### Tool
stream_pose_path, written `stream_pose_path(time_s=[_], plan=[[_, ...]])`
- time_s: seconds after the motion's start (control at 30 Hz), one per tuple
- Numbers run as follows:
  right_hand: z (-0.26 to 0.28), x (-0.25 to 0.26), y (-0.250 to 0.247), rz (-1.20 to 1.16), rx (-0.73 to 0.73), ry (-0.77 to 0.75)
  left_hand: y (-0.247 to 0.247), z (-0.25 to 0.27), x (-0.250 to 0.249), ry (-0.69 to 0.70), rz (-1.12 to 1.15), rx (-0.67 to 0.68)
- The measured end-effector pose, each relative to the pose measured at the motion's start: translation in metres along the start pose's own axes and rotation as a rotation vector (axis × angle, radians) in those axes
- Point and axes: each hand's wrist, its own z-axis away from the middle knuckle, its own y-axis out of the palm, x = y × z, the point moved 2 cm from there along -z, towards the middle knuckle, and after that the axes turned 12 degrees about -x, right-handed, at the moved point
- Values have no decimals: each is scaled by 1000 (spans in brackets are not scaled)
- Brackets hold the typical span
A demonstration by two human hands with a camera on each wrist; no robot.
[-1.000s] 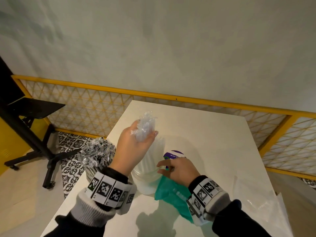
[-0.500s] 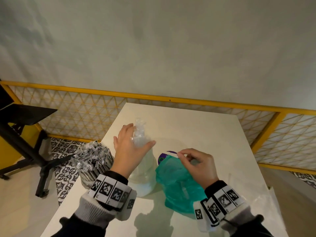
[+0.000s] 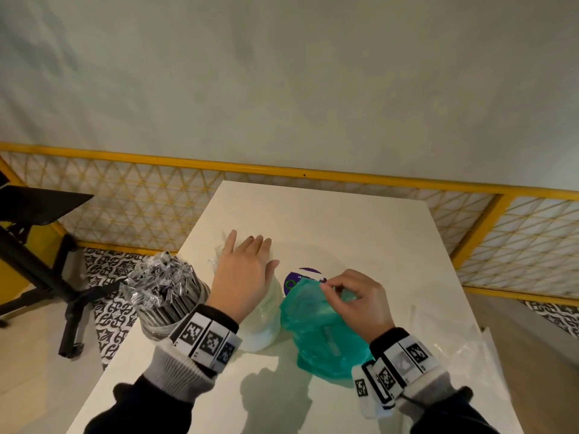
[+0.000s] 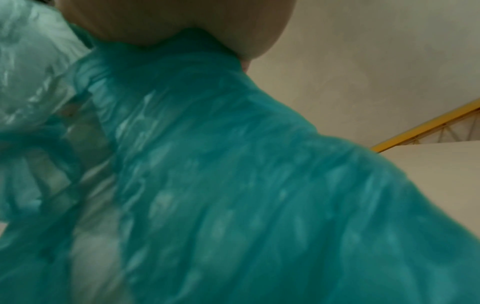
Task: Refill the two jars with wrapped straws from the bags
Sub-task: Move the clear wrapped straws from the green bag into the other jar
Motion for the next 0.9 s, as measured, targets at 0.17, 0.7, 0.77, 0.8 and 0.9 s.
stream_pose_path(time_s=[0.17,0.7,0.77,0.8,0.9], plan=[[2,-2,-6,37,22,-34,14,13,-4,-20,-94,128],[52,-22,-18,160,317,539,33,36,-125,-228,1099,431],[51,-24,-13,320,442,424,42,35,-133,-358,1200,452],[53,-28,-12,369,464,417,46,34,-136,-416,1239,460],[56,-43,-26,407,419,534,38,22,-137,-487,1287,395]])
